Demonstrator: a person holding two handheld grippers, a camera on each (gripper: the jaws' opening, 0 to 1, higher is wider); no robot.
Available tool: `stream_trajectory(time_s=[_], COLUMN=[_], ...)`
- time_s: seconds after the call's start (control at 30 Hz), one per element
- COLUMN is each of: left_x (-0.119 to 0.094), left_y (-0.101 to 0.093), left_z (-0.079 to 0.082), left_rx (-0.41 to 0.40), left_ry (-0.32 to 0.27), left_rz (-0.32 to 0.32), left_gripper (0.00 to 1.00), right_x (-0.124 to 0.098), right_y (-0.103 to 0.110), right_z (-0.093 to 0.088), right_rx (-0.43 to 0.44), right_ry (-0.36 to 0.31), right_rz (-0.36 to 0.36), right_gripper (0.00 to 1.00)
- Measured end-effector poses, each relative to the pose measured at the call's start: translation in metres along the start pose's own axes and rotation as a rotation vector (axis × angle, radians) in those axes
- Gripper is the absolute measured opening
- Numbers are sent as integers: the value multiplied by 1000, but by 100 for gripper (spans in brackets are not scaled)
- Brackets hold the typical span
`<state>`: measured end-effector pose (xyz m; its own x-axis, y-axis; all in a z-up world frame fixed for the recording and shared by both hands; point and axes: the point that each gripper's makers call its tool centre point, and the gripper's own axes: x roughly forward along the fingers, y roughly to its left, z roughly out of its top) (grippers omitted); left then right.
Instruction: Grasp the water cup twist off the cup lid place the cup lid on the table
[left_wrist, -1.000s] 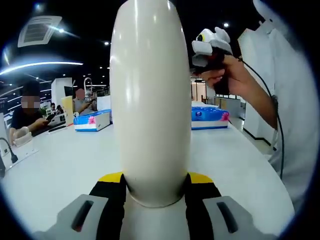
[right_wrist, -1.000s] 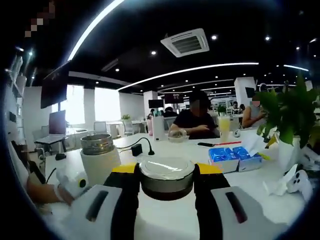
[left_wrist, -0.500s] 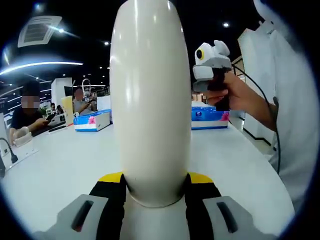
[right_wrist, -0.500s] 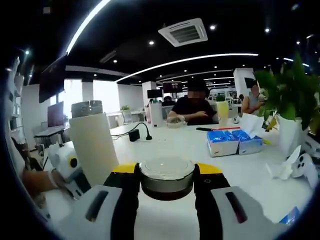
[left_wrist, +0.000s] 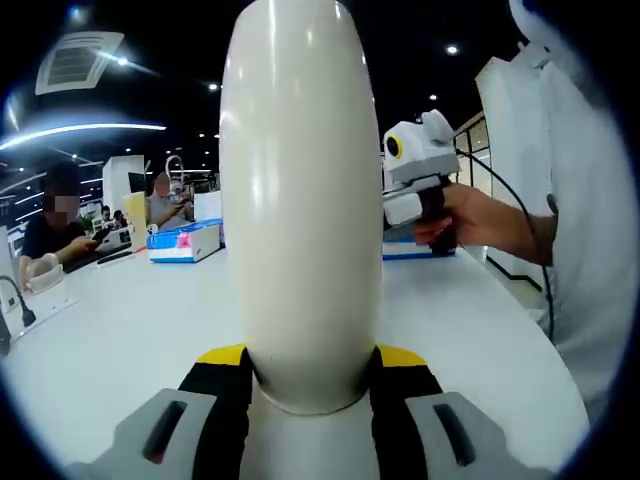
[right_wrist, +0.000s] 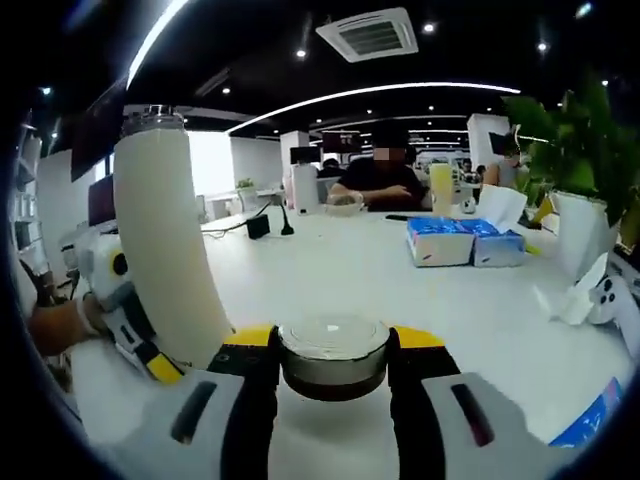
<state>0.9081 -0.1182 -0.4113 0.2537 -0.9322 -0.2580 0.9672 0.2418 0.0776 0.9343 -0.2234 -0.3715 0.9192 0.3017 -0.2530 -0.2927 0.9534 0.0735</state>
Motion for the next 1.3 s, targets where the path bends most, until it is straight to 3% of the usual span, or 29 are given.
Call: stream_trajectory(time_s=[0.17, 1.3], left_x=[0, 1], left_y=[0, 0], left_z=[0, 0], left_rx=[0, -1], left_ry=[0, 0], left_rz=[0, -1], left_gripper=[48, 48], right_x=[0, -8], right_y=[-4, -2], right_z=[-12, -37], right_rx=[2, -11], right_ry=[28, 85], right_rz=[-12, -19], right_gripper=[45, 45])
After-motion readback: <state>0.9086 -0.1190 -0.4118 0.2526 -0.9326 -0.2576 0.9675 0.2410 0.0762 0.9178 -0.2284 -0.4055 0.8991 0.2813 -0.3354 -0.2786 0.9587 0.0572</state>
